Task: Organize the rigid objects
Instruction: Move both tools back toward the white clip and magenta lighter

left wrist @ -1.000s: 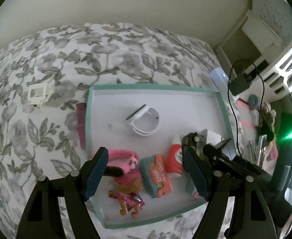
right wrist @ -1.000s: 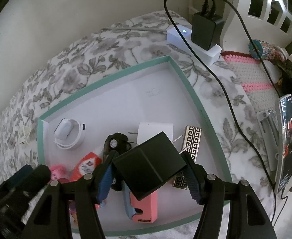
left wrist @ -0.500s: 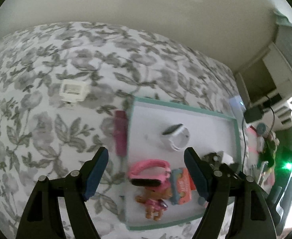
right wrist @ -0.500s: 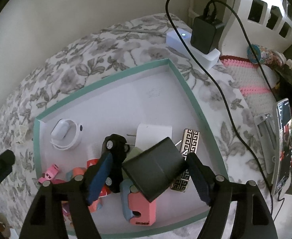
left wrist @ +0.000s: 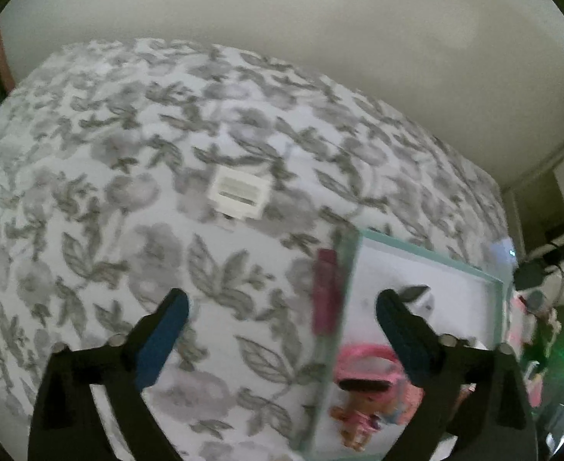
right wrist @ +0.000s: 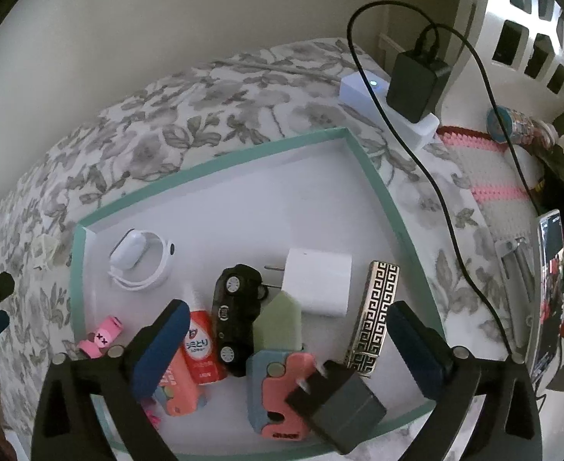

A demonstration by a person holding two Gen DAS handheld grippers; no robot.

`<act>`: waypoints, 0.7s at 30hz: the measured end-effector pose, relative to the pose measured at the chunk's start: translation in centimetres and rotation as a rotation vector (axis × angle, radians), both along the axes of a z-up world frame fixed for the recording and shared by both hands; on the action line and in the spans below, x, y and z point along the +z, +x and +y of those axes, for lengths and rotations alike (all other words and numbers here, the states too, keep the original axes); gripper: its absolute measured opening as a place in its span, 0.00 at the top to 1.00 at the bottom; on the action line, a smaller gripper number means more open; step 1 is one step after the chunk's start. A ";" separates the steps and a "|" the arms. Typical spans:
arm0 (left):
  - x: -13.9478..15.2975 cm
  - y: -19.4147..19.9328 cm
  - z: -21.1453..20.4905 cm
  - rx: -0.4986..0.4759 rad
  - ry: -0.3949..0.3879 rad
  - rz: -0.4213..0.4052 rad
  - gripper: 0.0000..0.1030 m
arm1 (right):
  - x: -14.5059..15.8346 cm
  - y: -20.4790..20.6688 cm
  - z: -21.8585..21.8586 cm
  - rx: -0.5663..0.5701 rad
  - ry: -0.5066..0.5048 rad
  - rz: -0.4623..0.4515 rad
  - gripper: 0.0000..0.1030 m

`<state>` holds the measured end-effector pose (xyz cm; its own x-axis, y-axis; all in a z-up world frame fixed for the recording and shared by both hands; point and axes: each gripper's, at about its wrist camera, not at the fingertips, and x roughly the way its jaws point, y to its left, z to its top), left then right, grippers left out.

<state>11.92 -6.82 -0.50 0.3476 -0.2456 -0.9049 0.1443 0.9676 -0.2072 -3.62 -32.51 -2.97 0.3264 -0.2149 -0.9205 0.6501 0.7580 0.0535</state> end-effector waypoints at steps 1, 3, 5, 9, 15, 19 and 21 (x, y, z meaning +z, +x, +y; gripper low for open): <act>0.1 0.2 0.4 0.010 0.016 -0.014 0.04 | 0.1 0.1 0.1 0.002 0.001 -0.004 0.00; 0.1 0.6 1.1 0.024 0.037 -0.031 0.04 | 0.2 0.2 0.4 0.007 0.005 -0.011 0.00; 0.1 1.0 1.8 0.036 0.049 -0.043 0.04 | 0.4 0.5 0.8 0.017 0.010 -0.021 0.00; 0.0 1.6 3.2 0.059 0.052 -0.060 0.04 | 1.0 1.4 2.1 0.064 0.036 -0.066 0.00; 0.2 2.7 5.6 0.100 0.032 -0.092 0.04 | 1.8 3.5 5.2 0.160 0.049 -0.118 0.00; -0.2 3.5 6.3 0.098 0.029 -0.077 0.04 | 1.6 5.3 7.6 0.226 0.054 -0.119 0.00; -0.6 4.0 6.4 0.079 0.020 -0.054 0.04 | 1.5 6.0 8.3 0.246 0.052 -0.112 0.00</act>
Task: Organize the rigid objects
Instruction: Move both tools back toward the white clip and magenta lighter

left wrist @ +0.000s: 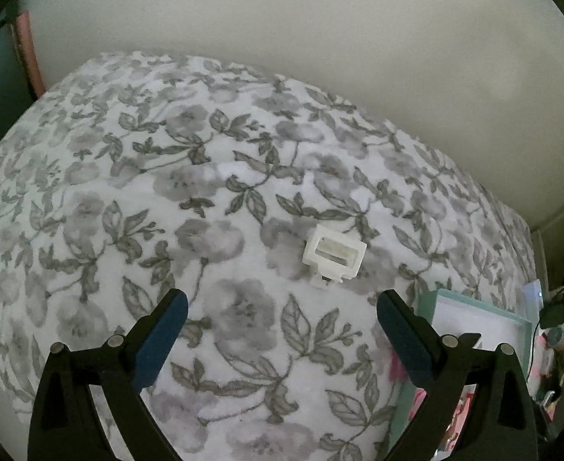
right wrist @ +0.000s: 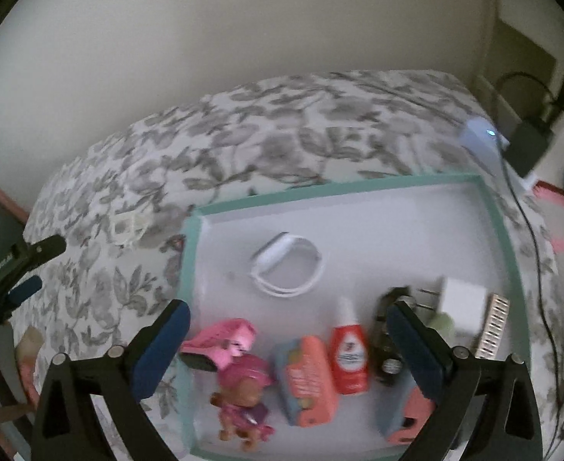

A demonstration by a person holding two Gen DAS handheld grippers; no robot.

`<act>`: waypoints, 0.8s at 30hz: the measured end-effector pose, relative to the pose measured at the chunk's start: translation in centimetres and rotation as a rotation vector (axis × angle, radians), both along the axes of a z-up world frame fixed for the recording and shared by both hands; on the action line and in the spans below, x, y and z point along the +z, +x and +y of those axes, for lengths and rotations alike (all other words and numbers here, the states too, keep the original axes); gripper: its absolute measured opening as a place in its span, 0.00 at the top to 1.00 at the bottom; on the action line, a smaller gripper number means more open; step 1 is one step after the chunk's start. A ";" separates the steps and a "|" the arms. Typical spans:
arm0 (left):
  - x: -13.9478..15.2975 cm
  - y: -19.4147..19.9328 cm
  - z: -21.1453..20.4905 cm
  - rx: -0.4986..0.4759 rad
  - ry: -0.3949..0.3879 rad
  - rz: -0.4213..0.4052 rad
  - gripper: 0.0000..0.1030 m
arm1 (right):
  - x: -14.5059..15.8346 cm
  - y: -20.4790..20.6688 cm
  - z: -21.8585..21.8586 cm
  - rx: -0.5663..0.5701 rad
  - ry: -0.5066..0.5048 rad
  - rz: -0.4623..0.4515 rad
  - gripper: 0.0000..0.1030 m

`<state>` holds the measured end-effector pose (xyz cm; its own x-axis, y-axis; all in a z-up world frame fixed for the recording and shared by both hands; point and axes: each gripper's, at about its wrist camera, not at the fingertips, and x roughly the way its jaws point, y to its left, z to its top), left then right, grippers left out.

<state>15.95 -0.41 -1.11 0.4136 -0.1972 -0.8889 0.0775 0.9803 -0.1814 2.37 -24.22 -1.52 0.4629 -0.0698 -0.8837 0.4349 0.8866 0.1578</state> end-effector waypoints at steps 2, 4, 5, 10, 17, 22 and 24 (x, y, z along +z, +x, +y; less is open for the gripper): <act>-0.4 0.4 0.0 -0.009 -0.009 0.023 0.04 | -0.1 0.7 0.6 0.020 -0.001 0.001 0.00; -0.8 0.9 -0.1 -0.017 -0.024 0.045 0.04 | -0.3 1.6 1.3 0.041 0.003 -0.001 0.00; -0.9 1.1 -0.2 -0.022 -0.031 0.048 0.04 | -0.4 2.0 1.6 0.049 0.003 -0.002 0.00; -1.5 2.6 -0.9 -0.050 -0.011 0.034 0.04 | -0.8 4.0 2.2 0.071 -0.005 0.006 0.00; -3.6 4.2 -3.2 -0.099 0.006 0.048 0.04 | -1.3 7.2 2.3 0.083 -0.004 0.014 0.00; -4.8 5.0 -4.6 -0.123 0.030 0.044 0.05 | -2.1 9.0 2.4 0.094 -0.009 0.030 0.00; -5.1 5.3 -4.9 -0.129 0.038 0.041 0.05 | -2.5 9.6 2.4 0.096 -0.009 0.034 0.00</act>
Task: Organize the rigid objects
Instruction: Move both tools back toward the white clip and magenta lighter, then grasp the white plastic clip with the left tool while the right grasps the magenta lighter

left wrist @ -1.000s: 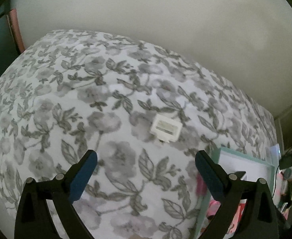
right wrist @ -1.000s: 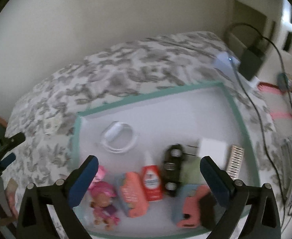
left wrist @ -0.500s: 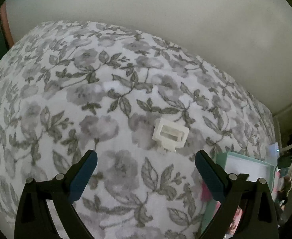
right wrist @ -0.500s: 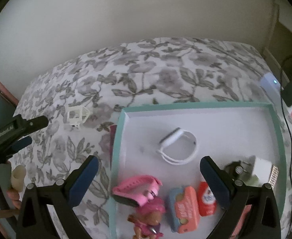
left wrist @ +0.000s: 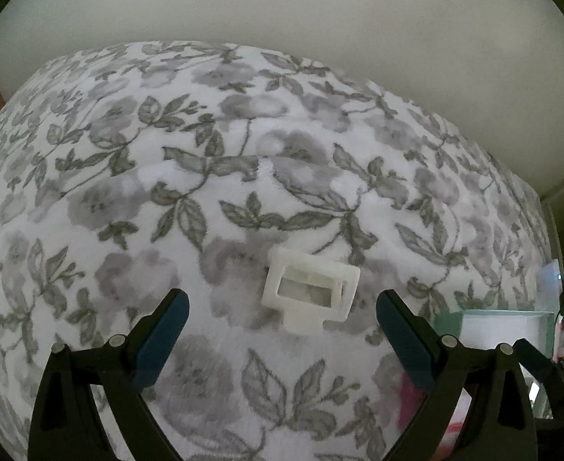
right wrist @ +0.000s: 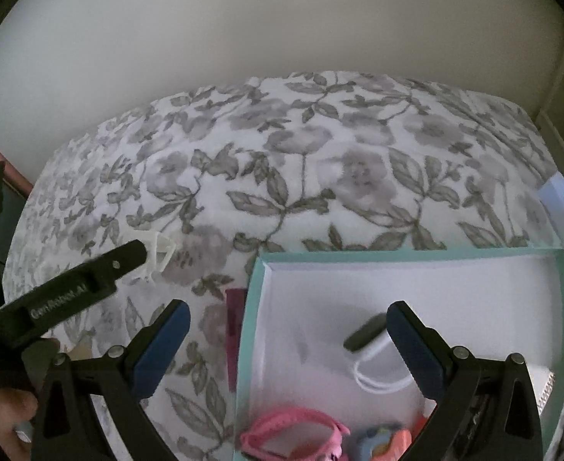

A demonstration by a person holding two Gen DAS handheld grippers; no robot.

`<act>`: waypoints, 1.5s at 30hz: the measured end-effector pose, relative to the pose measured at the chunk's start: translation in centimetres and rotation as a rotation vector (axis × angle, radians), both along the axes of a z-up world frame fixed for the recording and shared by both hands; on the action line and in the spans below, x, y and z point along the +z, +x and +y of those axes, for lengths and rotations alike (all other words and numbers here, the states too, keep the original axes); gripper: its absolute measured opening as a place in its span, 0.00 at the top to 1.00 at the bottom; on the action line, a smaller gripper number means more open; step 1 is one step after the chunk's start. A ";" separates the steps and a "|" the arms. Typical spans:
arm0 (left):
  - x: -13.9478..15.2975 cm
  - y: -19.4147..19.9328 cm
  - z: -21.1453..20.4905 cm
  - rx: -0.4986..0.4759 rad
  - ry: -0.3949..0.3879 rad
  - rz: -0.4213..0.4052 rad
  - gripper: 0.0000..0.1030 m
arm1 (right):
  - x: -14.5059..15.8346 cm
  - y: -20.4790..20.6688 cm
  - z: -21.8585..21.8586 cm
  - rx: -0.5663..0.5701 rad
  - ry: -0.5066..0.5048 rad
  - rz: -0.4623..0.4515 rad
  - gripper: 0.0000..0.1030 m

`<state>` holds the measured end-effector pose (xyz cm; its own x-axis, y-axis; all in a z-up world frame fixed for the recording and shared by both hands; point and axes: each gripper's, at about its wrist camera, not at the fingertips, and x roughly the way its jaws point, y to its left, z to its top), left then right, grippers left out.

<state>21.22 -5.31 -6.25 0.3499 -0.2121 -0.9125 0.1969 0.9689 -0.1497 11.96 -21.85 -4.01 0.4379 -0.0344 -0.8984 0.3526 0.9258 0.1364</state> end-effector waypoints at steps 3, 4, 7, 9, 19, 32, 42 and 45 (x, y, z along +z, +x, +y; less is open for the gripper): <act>-0.4 0.4 -0.2 -0.002 0.008 -0.008 0.06 | -0.3 0.6 0.0 0.001 0.002 0.006 0.00; -0.5 0.5 -0.2 -0.003 0.009 -0.010 0.10 | -0.4 0.8 0.0 0.005 0.000 0.005 0.00; -0.7 0.8 -0.4 -0.008 0.002 -0.022 0.17 | -0.4 1.2 0.2 0.015 -0.009 0.002 0.00; -0.7 0.8 -0.5 -0.016 -0.006 -0.032 0.20 | -0.5 1.3 0.4 0.020 -0.009 0.001 0.00; -1.5 0.8 -1.2 -0.069 -0.003 -0.011 0.50 | -0.7 1.4 0.8 0.037 -0.020 0.008 0.00; -1.5 1.8 3.5 0.004 0.047 0.084 0.50 | 0.3 2.1 3.5 0.131 -0.050 -0.038 0.02; -1.3 2.0 5.8 -0.014 0.044 0.125 0.50 | -0.6 4.6 7.8 0.278 -0.081 0.034 0.20; -1.1 1.9 7.2 -0.014 0.033 0.138 0.50 | -1.4 5.2 8.4 0.296 -0.093 0.074 0.20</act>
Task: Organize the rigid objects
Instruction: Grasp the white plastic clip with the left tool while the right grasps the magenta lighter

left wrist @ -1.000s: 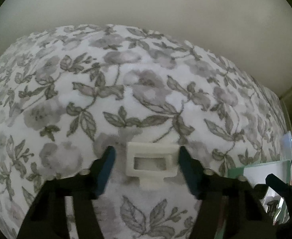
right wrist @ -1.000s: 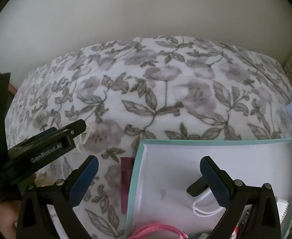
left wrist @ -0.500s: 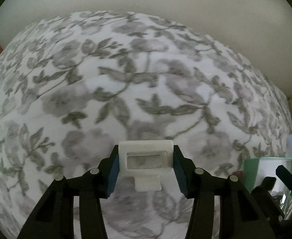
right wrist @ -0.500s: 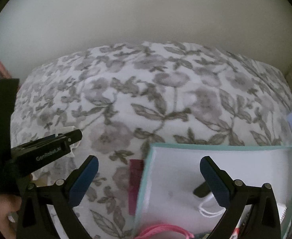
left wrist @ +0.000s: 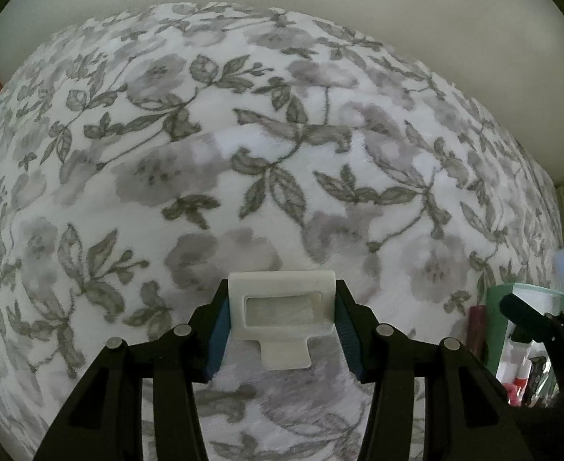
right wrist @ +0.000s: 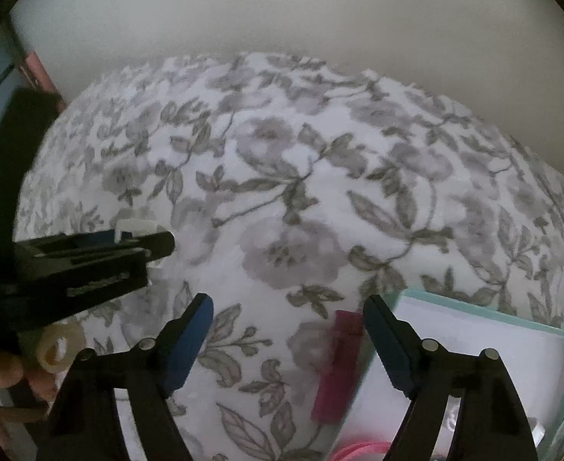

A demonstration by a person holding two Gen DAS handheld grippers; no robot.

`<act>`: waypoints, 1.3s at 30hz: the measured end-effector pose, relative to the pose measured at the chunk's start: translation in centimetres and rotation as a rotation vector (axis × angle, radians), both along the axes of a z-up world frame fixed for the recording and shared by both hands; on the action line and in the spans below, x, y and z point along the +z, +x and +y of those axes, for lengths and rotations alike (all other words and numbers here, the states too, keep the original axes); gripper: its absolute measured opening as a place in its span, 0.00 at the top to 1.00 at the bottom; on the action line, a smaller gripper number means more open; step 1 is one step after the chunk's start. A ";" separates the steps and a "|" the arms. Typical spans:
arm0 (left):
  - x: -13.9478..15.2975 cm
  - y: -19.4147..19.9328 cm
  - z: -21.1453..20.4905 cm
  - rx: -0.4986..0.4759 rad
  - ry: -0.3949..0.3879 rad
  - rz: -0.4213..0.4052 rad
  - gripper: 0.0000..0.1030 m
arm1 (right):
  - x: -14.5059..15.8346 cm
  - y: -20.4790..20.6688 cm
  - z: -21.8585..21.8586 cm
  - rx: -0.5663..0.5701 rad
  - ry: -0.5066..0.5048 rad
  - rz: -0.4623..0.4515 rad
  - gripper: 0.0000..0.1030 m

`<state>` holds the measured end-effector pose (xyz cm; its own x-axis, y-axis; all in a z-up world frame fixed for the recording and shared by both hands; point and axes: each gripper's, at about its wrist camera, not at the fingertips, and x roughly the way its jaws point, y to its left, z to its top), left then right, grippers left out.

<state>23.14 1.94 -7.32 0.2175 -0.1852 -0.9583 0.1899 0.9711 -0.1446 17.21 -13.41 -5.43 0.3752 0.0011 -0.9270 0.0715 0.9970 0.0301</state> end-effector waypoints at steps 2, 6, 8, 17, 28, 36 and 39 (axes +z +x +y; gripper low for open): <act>0.0 0.1 0.7 0.006 -0.011 0.004 0.50 | -0.4 0.4 0.3 -0.002 -0.020 0.023 0.20; 0.1 0.1 1.4 0.011 -0.035 0.011 0.50 | -1.5 1.1 0.1 -0.039 -0.065 0.075 0.20; 0.1 0.0 1.5 0.009 -0.042 0.012 0.50 | -1.9 1.4 0.0 -0.049 -0.063 0.091 0.20; 0.2 0.2 1.8 0.016 -0.059 0.018 0.50 | -2.9 2.1 0.4 -0.028 -0.114 0.124 0.21; 0.3 0.2 2.0 0.018 -0.066 0.022 0.50 | -3.1 2.0 0.2 -0.032 0.028 0.157 0.20; 0.3 0.2 1.7 0.008 -0.054 0.021 0.50 | -2.0 0.8 -0.3 -0.028 0.017 0.145 0.33; 0.3 0.1 1.4 -0.001 -0.045 0.018 0.50 | -2.7 0.9 -0.3 -0.032 0.007 0.179 0.41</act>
